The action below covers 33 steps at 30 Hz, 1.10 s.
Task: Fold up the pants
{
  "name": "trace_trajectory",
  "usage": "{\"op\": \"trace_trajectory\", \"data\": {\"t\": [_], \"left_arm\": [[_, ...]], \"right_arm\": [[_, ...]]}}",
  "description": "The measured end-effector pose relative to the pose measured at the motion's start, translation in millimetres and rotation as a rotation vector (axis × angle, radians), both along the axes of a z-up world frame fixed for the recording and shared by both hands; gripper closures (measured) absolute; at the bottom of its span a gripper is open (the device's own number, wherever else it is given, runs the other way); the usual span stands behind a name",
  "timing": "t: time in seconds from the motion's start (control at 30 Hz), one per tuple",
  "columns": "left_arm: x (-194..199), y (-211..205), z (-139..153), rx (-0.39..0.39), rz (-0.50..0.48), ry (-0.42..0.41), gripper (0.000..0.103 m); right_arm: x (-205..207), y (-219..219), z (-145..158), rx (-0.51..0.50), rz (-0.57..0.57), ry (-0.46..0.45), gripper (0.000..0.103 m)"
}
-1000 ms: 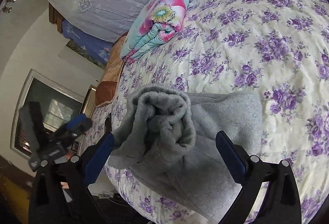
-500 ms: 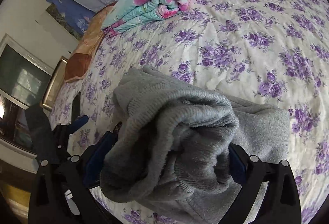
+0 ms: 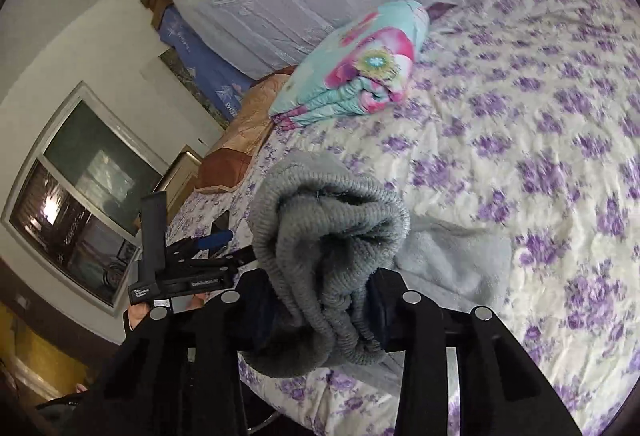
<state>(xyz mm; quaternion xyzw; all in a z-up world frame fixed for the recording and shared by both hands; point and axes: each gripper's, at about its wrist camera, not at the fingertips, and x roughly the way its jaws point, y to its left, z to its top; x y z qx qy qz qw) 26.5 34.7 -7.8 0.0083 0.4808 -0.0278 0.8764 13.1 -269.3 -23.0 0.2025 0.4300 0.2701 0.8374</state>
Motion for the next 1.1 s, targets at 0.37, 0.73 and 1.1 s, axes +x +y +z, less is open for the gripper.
{"op": "trace_trajectory", "data": {"t": [0.37, 0.73, 1.1], "left_arm": [[17, -36, -42, 0.120, -0.053, 0.109, 0.004], [-17, -81, -28, -0.033, -0.246, 0.095, 0.005], [-25, -90, -53, -0.010, -0.292, 0.171, 0.004]], "right_arm": [[16, -31, -27, -0.159, -0.156, 0.043, 0.007], [59, 85, -3, -0.322, 0.156, -0.004, 0.102], [91, 40, -20, -0.417, -0.034, 0.046, 0.101]]}}
